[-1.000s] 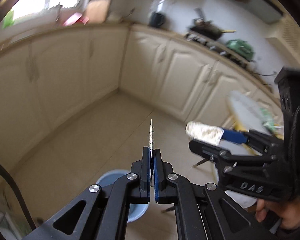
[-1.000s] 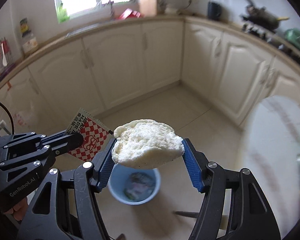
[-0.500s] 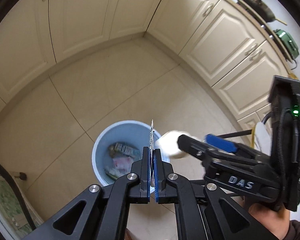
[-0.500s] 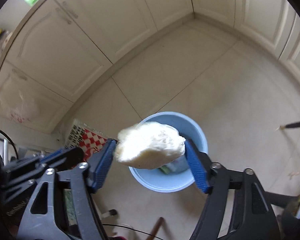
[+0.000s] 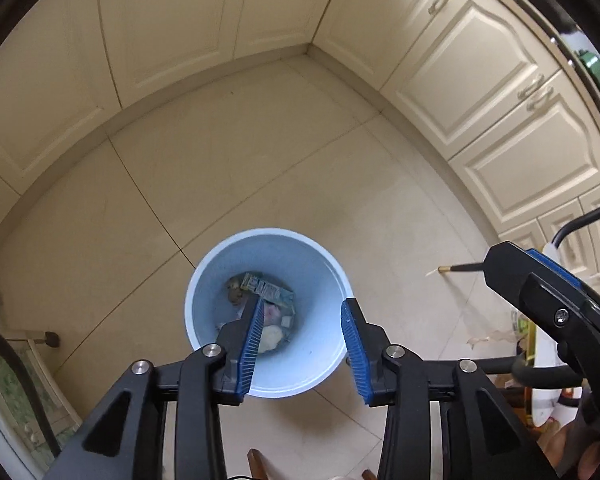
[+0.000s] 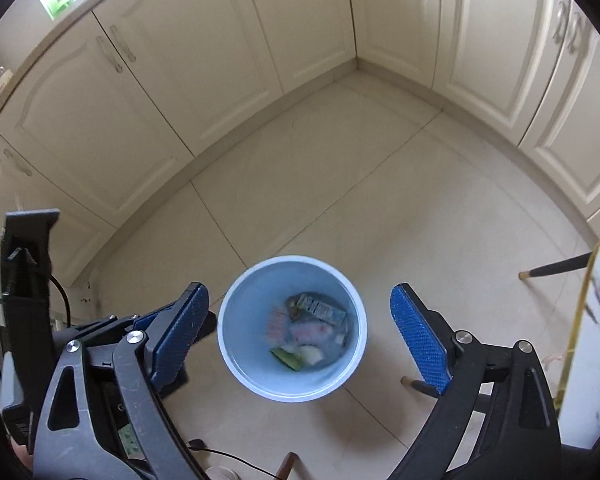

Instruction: Collect trash

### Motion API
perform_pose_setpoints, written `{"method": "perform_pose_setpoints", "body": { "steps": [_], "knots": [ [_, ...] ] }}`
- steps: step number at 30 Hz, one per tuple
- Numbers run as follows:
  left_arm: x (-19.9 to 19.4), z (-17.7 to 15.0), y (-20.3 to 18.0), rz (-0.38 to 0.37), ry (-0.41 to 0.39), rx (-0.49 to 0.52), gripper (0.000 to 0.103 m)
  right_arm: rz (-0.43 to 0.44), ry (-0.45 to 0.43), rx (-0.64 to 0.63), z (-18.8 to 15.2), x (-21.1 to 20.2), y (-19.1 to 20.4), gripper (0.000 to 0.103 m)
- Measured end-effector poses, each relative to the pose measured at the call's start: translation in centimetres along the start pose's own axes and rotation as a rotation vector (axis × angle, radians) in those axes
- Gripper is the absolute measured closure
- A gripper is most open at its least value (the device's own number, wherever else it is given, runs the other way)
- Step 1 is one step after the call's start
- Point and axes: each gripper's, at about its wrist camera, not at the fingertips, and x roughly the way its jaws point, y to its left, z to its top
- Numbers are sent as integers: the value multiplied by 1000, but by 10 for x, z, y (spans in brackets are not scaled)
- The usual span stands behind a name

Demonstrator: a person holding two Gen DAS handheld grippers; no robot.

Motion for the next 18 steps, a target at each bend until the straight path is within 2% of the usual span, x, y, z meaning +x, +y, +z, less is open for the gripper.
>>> {"method": "perform_pose_setpoints", "body": {
  "steps": [2,4,7,10,11,14,16,18],
  "knots": [
    [-20,2,-5,17,-39,-14,63,4,-12,1,1,-10,3,11],
    [-42,3,-5,40,-86,-20,54,11,-40,-8,0,-27,11,11],
    [-89,2,-12,98,-198,-29,46,17,-85,-26,0,-61,22,10],
    [-140,-3,-21,136,-312,-25,41,15,-150,-51,-3,-100,35,10],
    [-164,-5,-29,139,-363,-17,41,11,-173,-59,-3,-111,38,9],
    [-206,-16,-49,126,-450,4,37,3,-256,-85,-9,-161,50,6],
    [-235,-30,-71,107,-515,19,28,-21,-312,-106,-15,-196,55,0],
    [-265,-46,-91,94,-577,36,25,-36,-378,-131,-25,-238,61,0]
  ]
}}
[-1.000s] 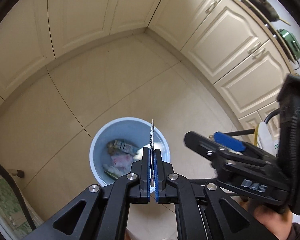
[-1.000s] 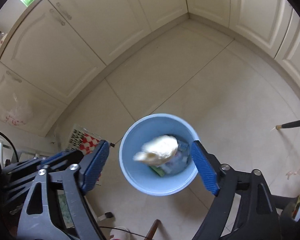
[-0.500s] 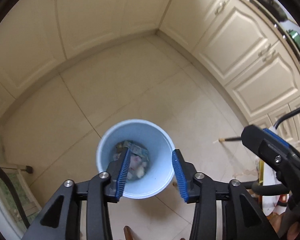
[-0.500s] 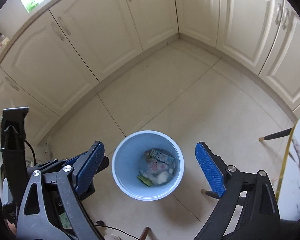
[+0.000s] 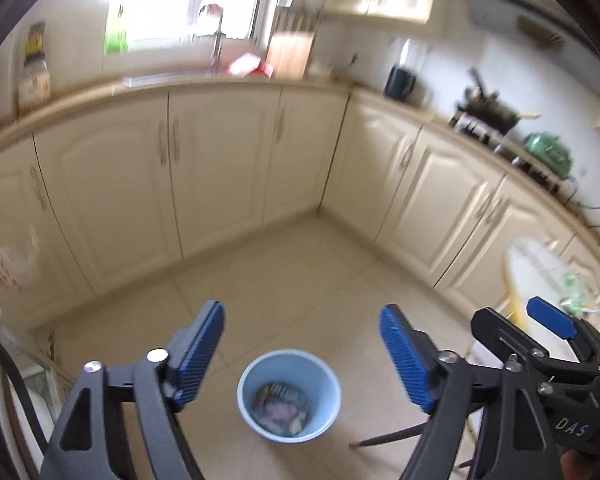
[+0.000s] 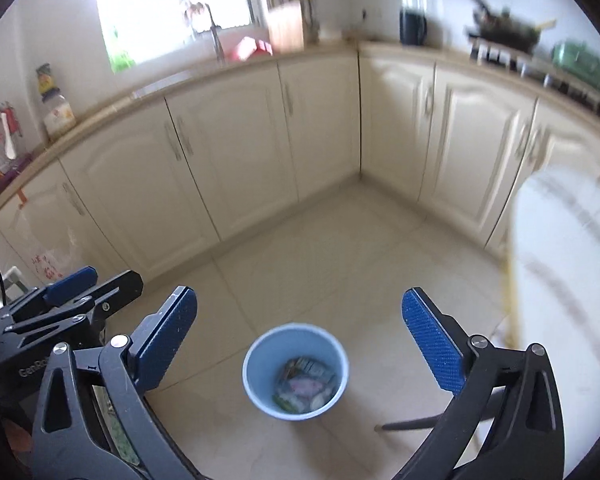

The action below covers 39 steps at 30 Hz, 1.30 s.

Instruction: Collect trash

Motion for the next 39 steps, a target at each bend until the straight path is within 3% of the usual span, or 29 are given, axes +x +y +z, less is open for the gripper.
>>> {"method": "perform_pose_setpoints", "body": {
  "steps": [7,13,14,18,23,25,28,34,39],
  "knots": [
    [-128,-22,-71,-59,-217,70,17,-54,-185,-42,8,-140,8,0],
    [-232,-76,-100,-55,-387,176,10,-110,-317,-51,-2,-257,8,0],
    [-245,-97,-106,-54,-410,182,9,-119,-337,-51,-3,-272,9,0],
    [-288,-128,-141,-64,-510,209,6,-158,-423,-47,-14,-339,9,0],
    [-308,-174,-173,-94,-588,247,5,-276,-529,-42,-25,-397,6,0],
    [-310,-214,-170,-103,-616,256,4,-317,-564,-28,-31,-416,1,0],
    [-305,-248,-177,-130,-650,265,2,-355,-602,-3,-36,-437,-9,0],
    [-287,-270,-177,-175,-673,293,2,-419,-655,36,-45,-467,-25,0],
    [-269,-257,-184,-216,-660,311,1,-466,-663,52,-46,-475,-45,0]
  ]
}}
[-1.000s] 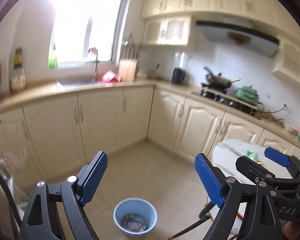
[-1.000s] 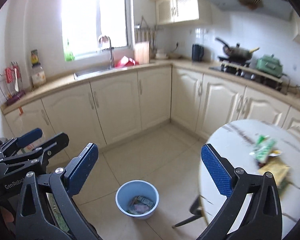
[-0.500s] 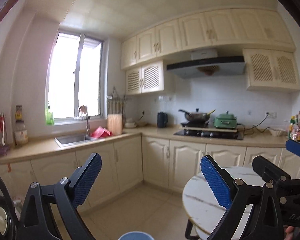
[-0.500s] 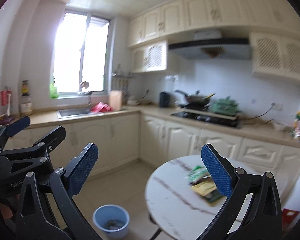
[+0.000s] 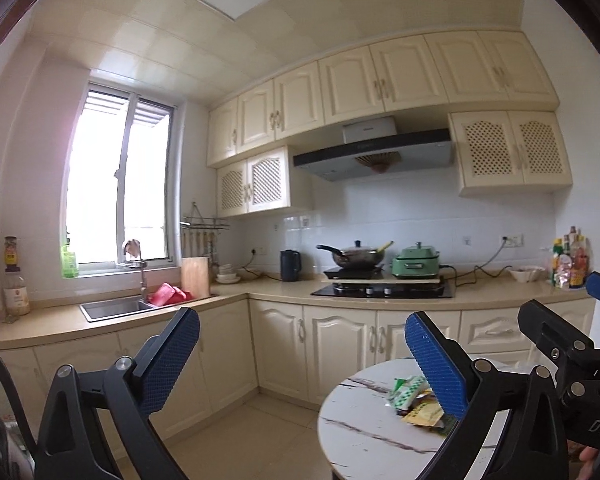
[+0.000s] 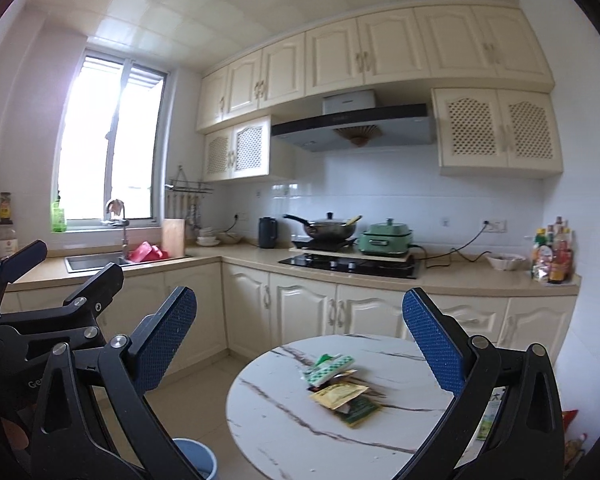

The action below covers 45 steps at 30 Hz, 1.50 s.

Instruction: Collect trash

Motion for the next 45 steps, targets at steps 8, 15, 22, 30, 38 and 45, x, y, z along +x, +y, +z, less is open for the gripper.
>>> {"method": "perform_pose_setpoints", "body": {
  "steps": [8,15,22,30,38,45],
  "knots": [
    [71,6,-7,-111,116,46,1,-57,65,26,-18,32,-36,0],
    [158,-15,-21,-201,307,61,1,-123,214,81,-60,92,-86,0],
    [273,-29,-55,-309,494,69,1,-162,414,145,-122,166,-140,0],
    [407,-44,-117,-395,680,162,1,-149,607,181,-183,260,-191,0],
    [499,-74,-153,-446,828,198,3,-106,703,162,-204,321,-212,0],
    [565,-99,-174,-486,940,203,23,-64,757,159,-214,351,-216,0]
  ]
}}
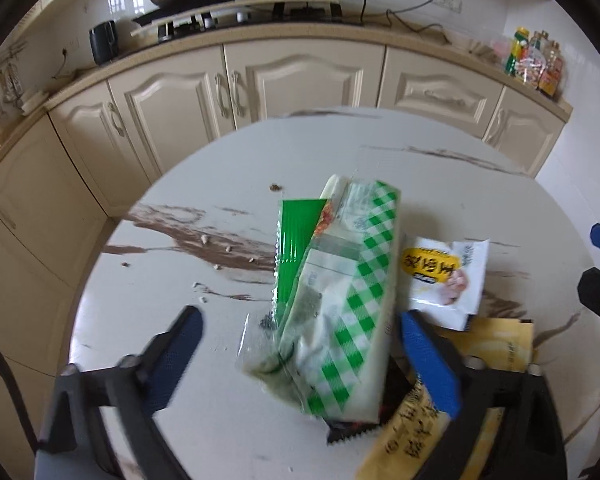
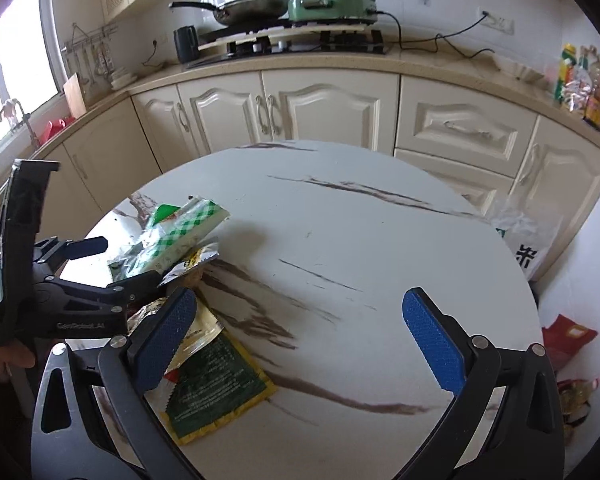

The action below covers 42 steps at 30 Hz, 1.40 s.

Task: Collect trash
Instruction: 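Grasp the green-checkered plastic bag with the left gripper while the right grasps a white sachet, then carry bag and sachet over the blue bin and open both grippers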

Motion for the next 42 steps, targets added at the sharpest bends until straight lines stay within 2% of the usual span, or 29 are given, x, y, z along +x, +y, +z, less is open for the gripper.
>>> {"method": "perform_pose_setpoints", "body": {
  "steps": [1,2,4,9,12,16,21,24,27,29,32,35,38,39,40,42],
  "knots": [
    [6,3,1,-17,12,2,37,-5,4,-7,1,4,1,0],
    [11,5,2,-36,22,4,43,-6,8,-9,1,6,1,0],
    [14,8,1,-25,12,22,47,3,17,-13,2,11,4,0],
    [-5,9,13,-98,-36,-6,52,9,41,-60,5,23,16,0],
    [-21,2,28,-128,-73,-49,55,48,50,-89,9,30,26,0],
    [-41,-14,37,-129,-102,-59,55,115,89,-89,21,46,41,0],
    [-80,-47,49,-130,-164,-90,55,192,177,-11,32,78,49,1],
    [-97,-67,58,-120,-186,-97,56,222,215,55,35,96,49,16],
    [-112,-82,64,-128,-201,-119,56,229,242,87,32,109,51,41],
    [-122,-92,69,-130,-205,-130,56,241,255,99,30,116,53,64],
    [-138,-103,78,-129,-219,-149,57,279,247,111,30,118,54,87],
    [-156,-116,85,-138,-240,-168,59,276,191,105,32,108,55,97],
    [-174,-130,90,-141,-260,-184,63,249,131,73,37,88,63,98],
    [-181,-136,91,-145,-268,-193,76,239,112,61,38,81,67,98],
    [-190,-142,94,-151,-280,-203,93,230,91,44,40,72,73,98],
    [-202,-153,99,-152,-286,-201,92,222,47,28,44,52,84,98]
  ]
}}
